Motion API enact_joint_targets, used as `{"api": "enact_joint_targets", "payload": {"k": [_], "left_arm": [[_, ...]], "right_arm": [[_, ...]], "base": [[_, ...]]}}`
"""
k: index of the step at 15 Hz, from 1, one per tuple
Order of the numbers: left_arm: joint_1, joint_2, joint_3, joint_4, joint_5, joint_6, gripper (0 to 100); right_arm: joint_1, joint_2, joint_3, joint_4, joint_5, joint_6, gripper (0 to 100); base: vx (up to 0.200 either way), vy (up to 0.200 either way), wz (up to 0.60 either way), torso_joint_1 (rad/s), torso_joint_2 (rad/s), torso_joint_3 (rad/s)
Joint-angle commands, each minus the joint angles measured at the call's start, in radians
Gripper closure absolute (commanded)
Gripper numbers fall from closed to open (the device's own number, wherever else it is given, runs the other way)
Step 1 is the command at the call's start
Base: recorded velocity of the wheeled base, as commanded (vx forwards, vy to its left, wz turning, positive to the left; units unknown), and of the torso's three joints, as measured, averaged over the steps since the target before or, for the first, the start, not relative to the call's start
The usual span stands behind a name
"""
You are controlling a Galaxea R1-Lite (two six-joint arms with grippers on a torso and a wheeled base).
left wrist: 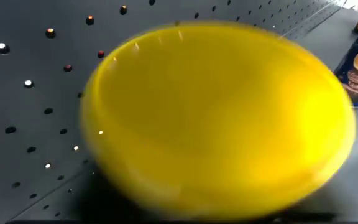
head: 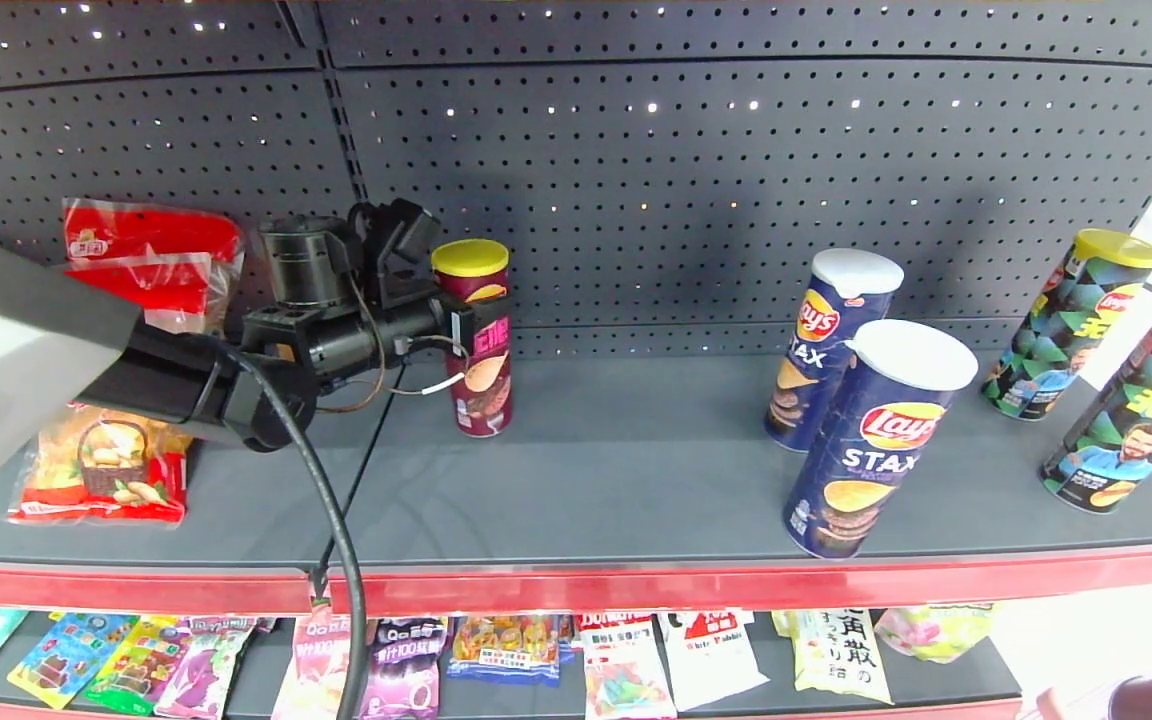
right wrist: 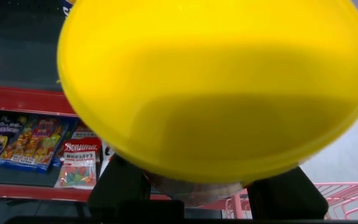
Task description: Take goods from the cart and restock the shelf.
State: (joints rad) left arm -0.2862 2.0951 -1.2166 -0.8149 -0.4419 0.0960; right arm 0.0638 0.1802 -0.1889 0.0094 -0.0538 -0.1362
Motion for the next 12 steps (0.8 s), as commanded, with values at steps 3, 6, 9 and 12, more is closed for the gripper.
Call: {"api": "enact_joint_targets", "payload": {"k": [3,6,9,12], "left_arm": [[-0.005,-0.004,0.011,-0.001,-0.001,-0.001,100],[-0.001,-0.063,0.038,-0.001,-0.052,-0.013,100],[0.025,-0.182,0.177,-0.001,-0.175,-0.015,100],[0.044,-0.328,0.341,-0.003,-0.284,-0.012,100]], "right_arm": [[0.001,0.002,-0.001,0.0,0.0,0.0,100],[0.001,0.007,-0.001,0.0,0.0,0.0,100],[0.001,0.025,-0.009,-0.002,0.002,0.0,100],[0.002,0.042,-0.023,-0.002,0.002,0.0,100]], "base": [[0.0,0.0,0.0,0.0,0.0,0.0],[0.0,0.0,0.0,0.0,0.0,0.0],[0.0,0.0,0.0,0.0,0.0,0.0],[0.0,0.0,0.0,0.0,0.0,0.0]]}}
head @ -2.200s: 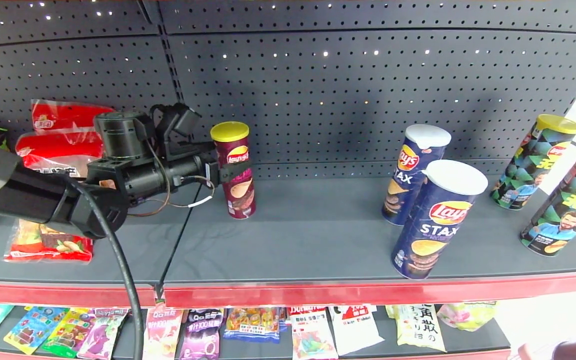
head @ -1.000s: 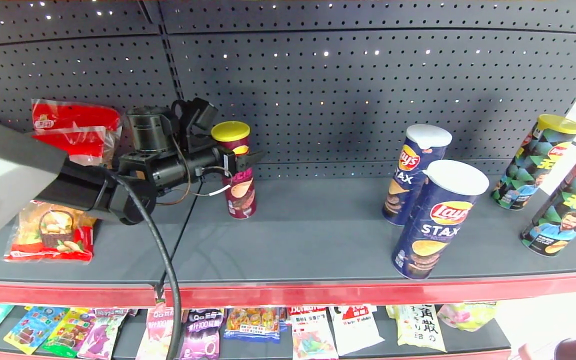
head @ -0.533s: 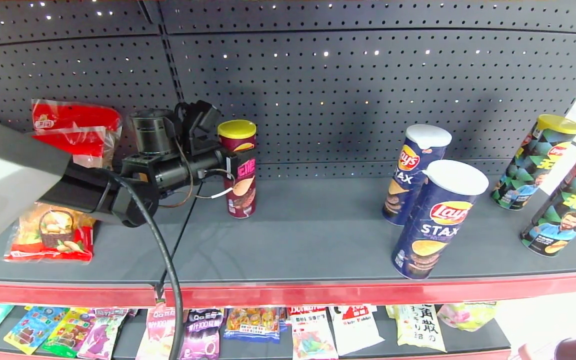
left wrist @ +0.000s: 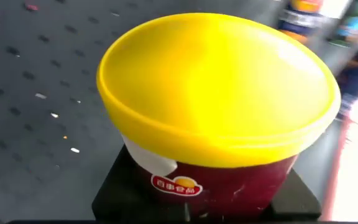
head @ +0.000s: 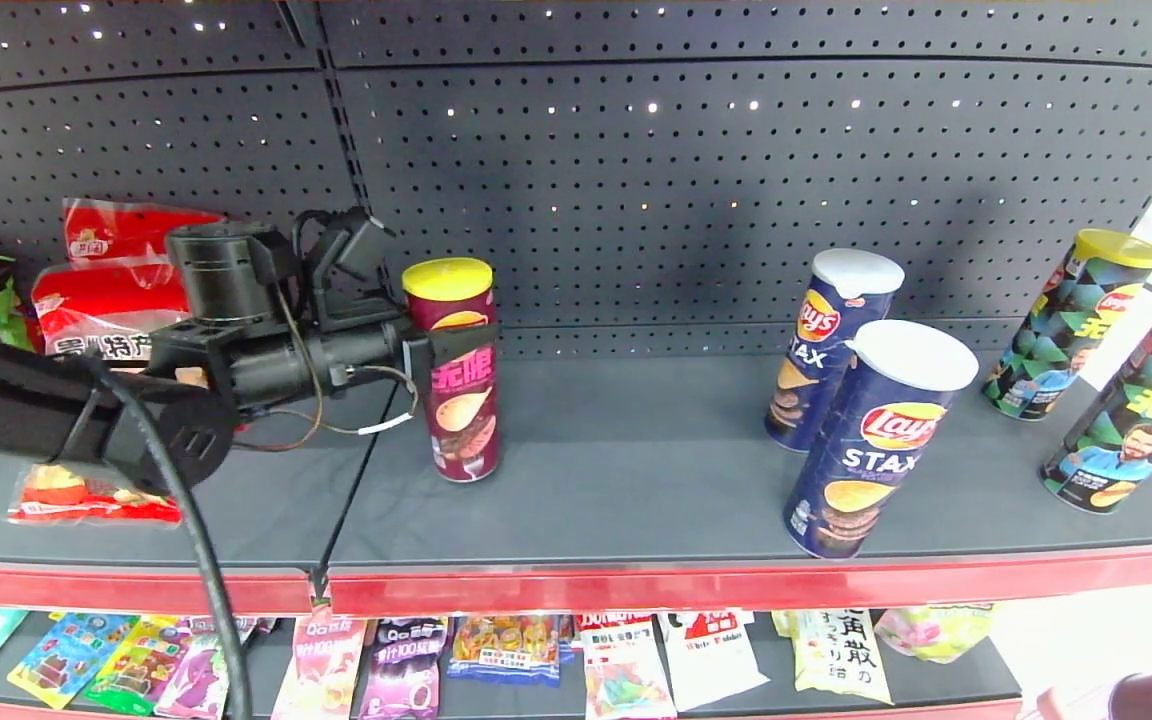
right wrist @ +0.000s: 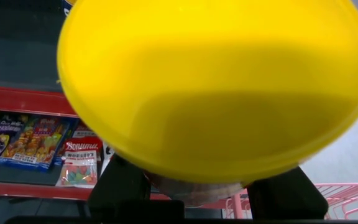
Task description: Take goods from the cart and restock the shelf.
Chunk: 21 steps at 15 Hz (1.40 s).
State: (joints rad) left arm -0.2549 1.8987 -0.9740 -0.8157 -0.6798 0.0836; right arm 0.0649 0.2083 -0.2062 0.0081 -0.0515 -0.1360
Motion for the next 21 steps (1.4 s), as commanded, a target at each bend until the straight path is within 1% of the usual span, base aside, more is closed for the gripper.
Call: {"api": "enact_joint_targets", "payload": {"k": [1,2,3,7,9,10,12,13,19,21], "left_arm": [[0.014,-0.152,0.12,-0.002,-0.057,0.001,100],[0.016,-0.205,0.179,-0.002,-0.072,0.001,100],[0.016,-0.224,0.206,-0.014,-0.073,-0.001,100],[0.016,-0.188,0.345,-0.218,-0.092,-0.001,100],[0.014,-0.138,0.368,-0.289,-0.087,0.002,100],[0.016,-0.119,0.368,-0.313,-0.086,0.004,100],[0.014,-0.052,0.356,-0.402,-0.078,0.002,100],[0.013,-0.043,0.357,-0.424,-0.075,-0.002,100],[0.009,-0.035,0.373,-0.427,-0.087,-0.005,100],[0.009,-0.035,0.393,-0.428,-0.093,-0.007,100]], "right_arm": [[0.001,0.016,-0.007,0.0,-0.001,-0.001,100],[0.001,0.023,-0.015,0.0,-0.001,-0.001,100],[0.001,0.025,-0.016,0.0,0.001,-0.001,100],[0.001,0.033,-0.022,0.0,0.001,-0.001,100],[0.001,0.033,-0.029,0.0,-0.001,-0.001,100],[0.001,0.033,-0.03,0.0,-0.001,-0.001,100],[0.001,0.046,-0.033,0.0,-0.001,-0.001,100],[0.001,0.048,-0.035,0.0,-0.001,-0.001,100],[0.001,0.056,-0.035,0.0,-0.002,-0.001,100],[0.001,0.068,-0.035,-0.002,-0.002,-0.001,100]], "base": [[0.0,0.0,0.0,0.0,0.0,0.0],[0.0,0.0,0.0,0.0,0.0,0.0],[0.0,0.0,0.0,0.0,0.0,0.0],[0.0,0.0,0.0,0.0,0.0,0.0],[0.0,0.0,0.0,0.0,0.0,0.0],[0.0,0.0,0.0,0.0,0.0,0.0],[0.0,0.0,0.0,0.0,0.0,0.0],[0.0,0.0,0.0,0.0,0.0,0.0],[0.0,0.0,0.0,0.0,0.0,0.0],[0.0,0.0,0.0,0.0,0.0,0.0]]}}
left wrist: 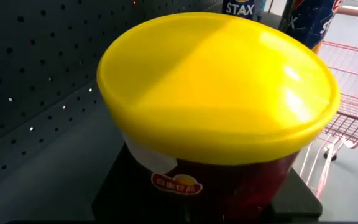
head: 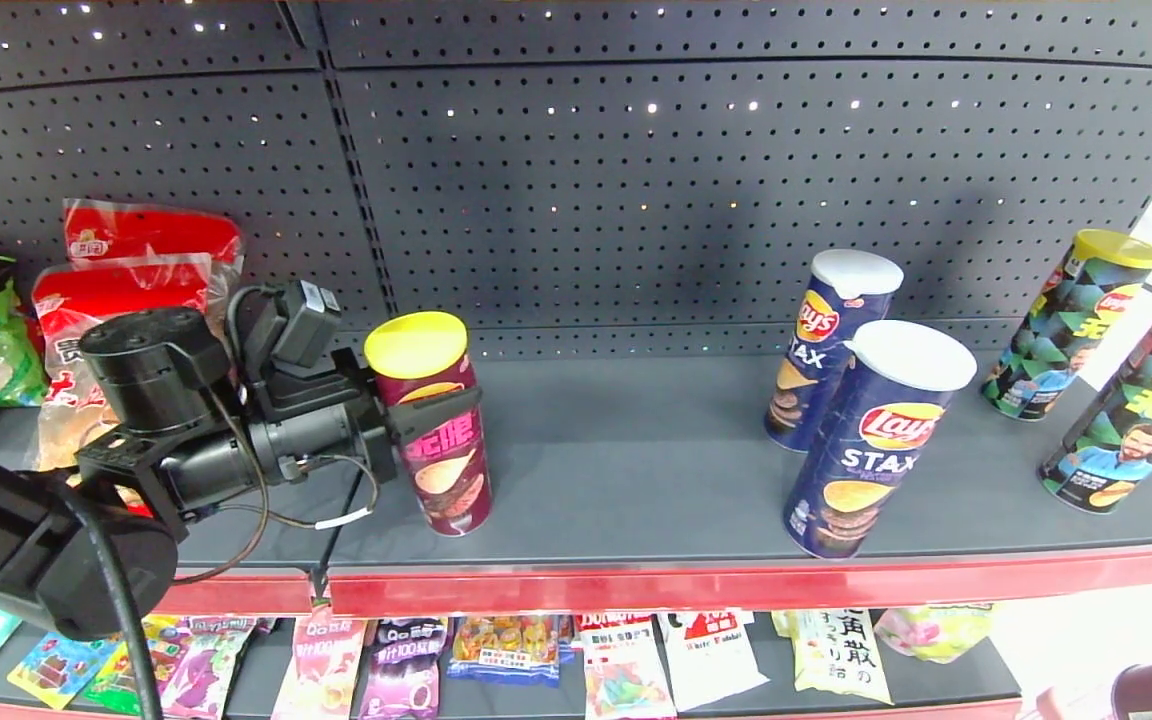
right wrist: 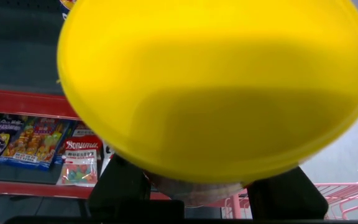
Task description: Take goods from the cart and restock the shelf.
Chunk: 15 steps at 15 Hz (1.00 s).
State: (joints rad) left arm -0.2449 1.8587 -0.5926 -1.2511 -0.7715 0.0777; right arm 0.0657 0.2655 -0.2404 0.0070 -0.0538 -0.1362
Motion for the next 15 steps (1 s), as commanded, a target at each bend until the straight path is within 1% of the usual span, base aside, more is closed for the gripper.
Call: {"api": "enact_joint_targets", "payload": {"k": [1,2,3,5,8,13,15], "left_arm": [[-0.001,0.002,0.017,0.007,-0.002,-0.004,100],[-0.001,-0.001,0.016,0.007,-0.002,-0.009,100],[-0.001,-0.006,0.017,0.007,-0.011,-0.024,100],[0.001,-0.015,0.016,-0.001,-0.02,-0.039,100],[0.004,-0.01,0.0,-0.004,-0.012,-0.065,100],[0.004,-0.015,0.017,-0.004,-0.023,-0.07,100],[0.006,-0.013,0.023,-0.004,-0.043,-0.07,100]], "right_arm": [[0.0,0.012,0.0,-0.001,0.0,0.0,100],[0.0,0.017,0.001,-0.001,0.002,0.0,100],[0.0,0.018,0.0,-0.001,0.002,0.0,100],[0.0,0.024,0.003,0.001,0.002,0.0,100],[0.0,0.026,0.003,0.001,0.002,-0.002,100],[-0.001,0.026,0.003,0.001,0.0,-0.002,100],[-0.001,0.026,0.001,0.001,0.0,-0.002,100]], "base": [[0.0,0.0,0.0,0.0,0.0,0.0],[0.0,0.0,0.0,0.0,0.0,0.0],[0.0,0.0,0.0,0.0,0.0,0.0],[0.0,0.0,0.0,0.0,0.0,0.0],[0.0,0.0,0.0,0.0,0.0,0.0],[0.0,0.0,0.0,0.0,0.0,0.0],[0.0,0.0,0.0,0.0,0.0,0.0]]}}
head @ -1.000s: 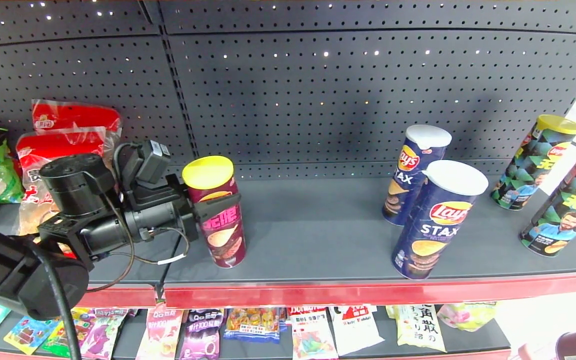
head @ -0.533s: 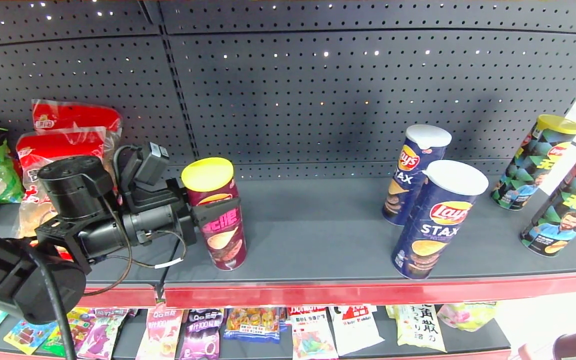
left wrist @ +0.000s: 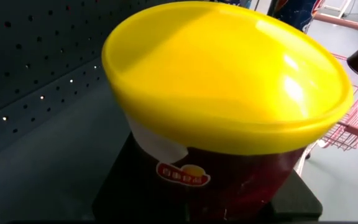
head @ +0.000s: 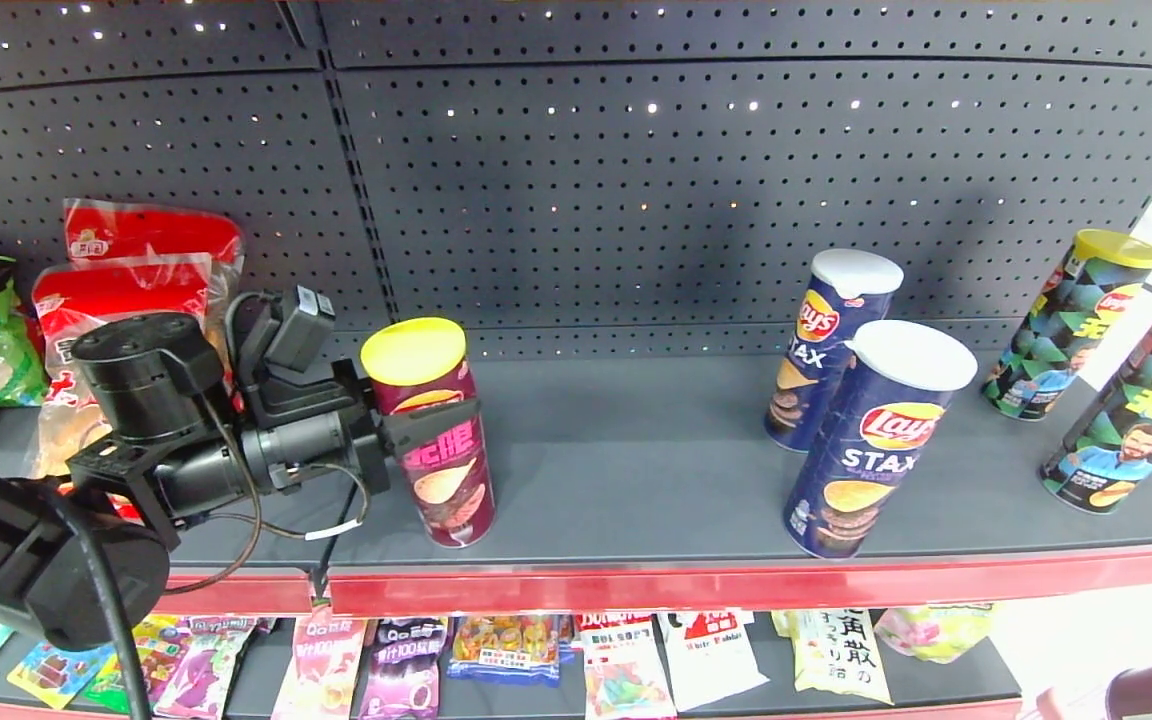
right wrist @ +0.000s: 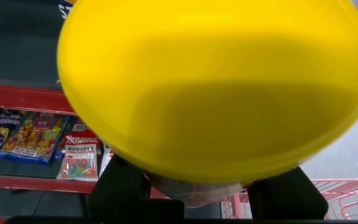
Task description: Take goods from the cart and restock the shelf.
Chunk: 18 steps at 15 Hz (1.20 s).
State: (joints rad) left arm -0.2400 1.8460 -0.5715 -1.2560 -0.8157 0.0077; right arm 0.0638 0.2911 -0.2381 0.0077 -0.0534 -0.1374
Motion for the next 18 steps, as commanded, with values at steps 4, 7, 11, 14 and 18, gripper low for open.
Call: {"api": "enact_joint_targets", "payload": {"k": [4,7,11,14,18], "left_arm": [[-0.001,-0.008,0.01,0.001,-0.002,-0.017,100],[-0.001,-0.028,0.035,0.001,-0.013,-0.052,100],[-0.001,-0.024,0.074,0.001,-0.026,-0.048,100],[0.001,-0.017,0.07,0.001,-0.028,-0.049,100],[-0.001,-0.014,0.067,0.001,-0.04,-0.049,100]], "right_arm": [[-0.001,0.0,0.0,0.0,0.0,-0.001,100],[-0.001,0.0,0.0,0.0,0.0,-0.001,100],[-0.001,-0.001,0.0,0.0,0.0,-0.001,100],[-0.001,-0.001,-0.003,0.0,0.0,-0.001,100],[-0.001,0.0,-0.003,0.0,0.0,-0.001,100]], "base": [[0.0,0.0,0.0,0.0,0.0,0.0],[0.0,0.0,0.0,0.0,0.0,0.0],[0.0,0.0,0.0,0.0,0.0,0.0],[0.0,0.0,0.0,0.0,0.0,0.0],[0.0,0.0,0.0,0.0,0.0,0.0]]}}
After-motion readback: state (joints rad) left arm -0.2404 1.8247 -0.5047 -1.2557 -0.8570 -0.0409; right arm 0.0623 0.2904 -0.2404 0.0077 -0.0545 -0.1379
